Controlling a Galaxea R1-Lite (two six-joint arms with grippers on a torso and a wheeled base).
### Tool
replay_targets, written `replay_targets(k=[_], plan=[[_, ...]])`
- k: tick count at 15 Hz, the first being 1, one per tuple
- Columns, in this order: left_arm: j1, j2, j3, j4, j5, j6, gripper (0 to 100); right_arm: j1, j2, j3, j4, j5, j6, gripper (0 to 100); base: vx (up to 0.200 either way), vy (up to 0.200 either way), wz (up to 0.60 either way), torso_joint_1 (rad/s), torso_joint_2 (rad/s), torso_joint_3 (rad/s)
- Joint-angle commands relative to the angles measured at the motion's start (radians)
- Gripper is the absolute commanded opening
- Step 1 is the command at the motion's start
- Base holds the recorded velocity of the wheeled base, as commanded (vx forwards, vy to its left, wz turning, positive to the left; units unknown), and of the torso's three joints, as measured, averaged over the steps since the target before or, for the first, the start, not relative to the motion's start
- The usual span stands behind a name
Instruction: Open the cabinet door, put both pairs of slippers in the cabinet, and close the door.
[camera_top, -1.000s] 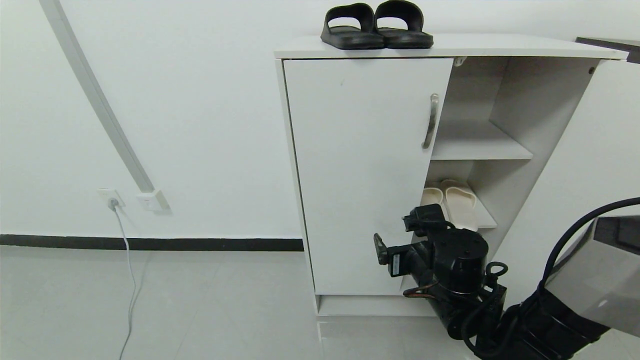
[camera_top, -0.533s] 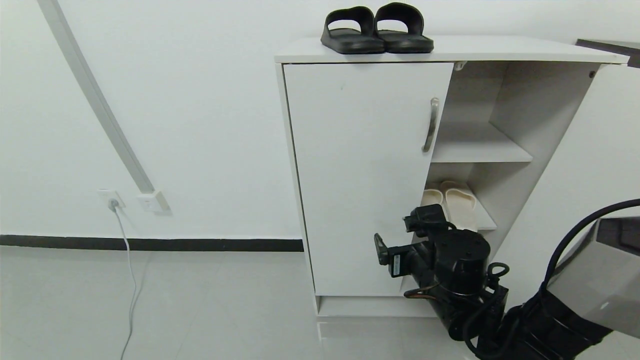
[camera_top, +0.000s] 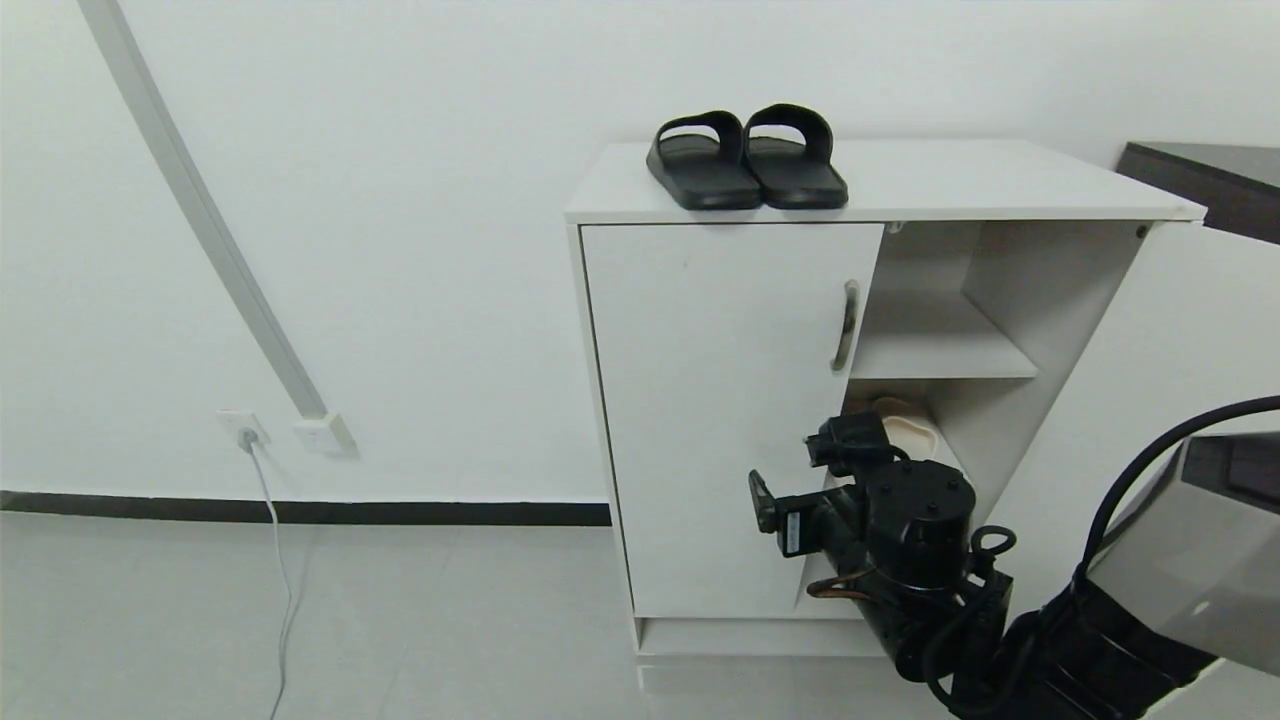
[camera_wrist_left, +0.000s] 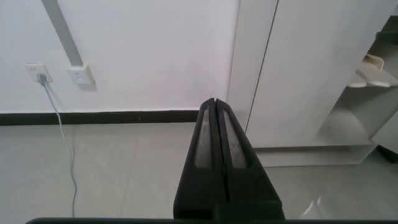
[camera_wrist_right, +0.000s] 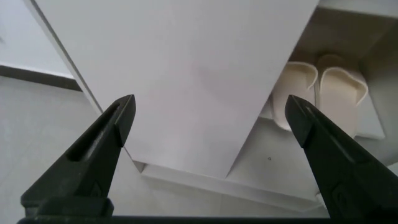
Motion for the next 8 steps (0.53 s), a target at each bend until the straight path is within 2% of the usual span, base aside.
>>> replay_targets(k=[1,8], plan=[[0.0,0.001,0.0,0.001,0.0,0.0,0,0.002,0.004,0.0,-0.001,0.0,0.0,100,0.0,0.0,0.0,0.115,-0.45,-0.334],[0.0,0.001,0.0,0.001,0.001,0.001,0,0.0,0.006,0.0,0.001,-0.001,0.0,100,0.0,0.0,0.0,0.15,-0.47,-0.325]])
